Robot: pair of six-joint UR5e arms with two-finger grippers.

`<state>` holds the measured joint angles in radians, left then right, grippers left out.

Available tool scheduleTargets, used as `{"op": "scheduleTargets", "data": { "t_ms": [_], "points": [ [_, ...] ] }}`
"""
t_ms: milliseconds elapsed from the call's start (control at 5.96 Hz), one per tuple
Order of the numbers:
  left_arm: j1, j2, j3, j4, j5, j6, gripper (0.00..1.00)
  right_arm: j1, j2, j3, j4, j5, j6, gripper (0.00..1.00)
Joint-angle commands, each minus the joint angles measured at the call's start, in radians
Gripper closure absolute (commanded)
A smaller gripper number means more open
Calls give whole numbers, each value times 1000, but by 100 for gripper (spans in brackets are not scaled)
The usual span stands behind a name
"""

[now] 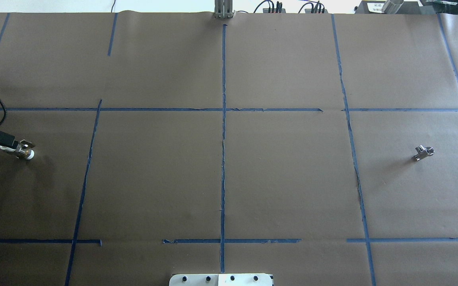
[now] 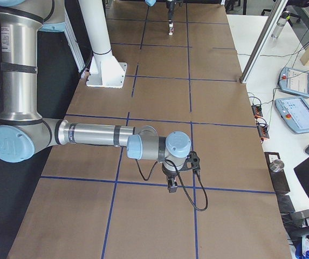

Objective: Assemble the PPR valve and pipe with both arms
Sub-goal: 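Lower the left gripper onto the white PPR fitting and close it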

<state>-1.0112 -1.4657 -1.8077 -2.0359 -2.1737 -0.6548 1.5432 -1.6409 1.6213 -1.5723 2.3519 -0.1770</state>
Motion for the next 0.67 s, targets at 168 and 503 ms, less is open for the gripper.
{"op": "scheduleTargets", "data": {
  "t_ms": [168, 503],
  "points": [
    [11, -10, 19, -1, 0, 0, 0, 0, 1, 0, 0, 1, -1, 0],
    [11, -27, 28, 0, 0, -2, 0, 0, 0, 0, 0, 1, -1, 0]
  ]
}}
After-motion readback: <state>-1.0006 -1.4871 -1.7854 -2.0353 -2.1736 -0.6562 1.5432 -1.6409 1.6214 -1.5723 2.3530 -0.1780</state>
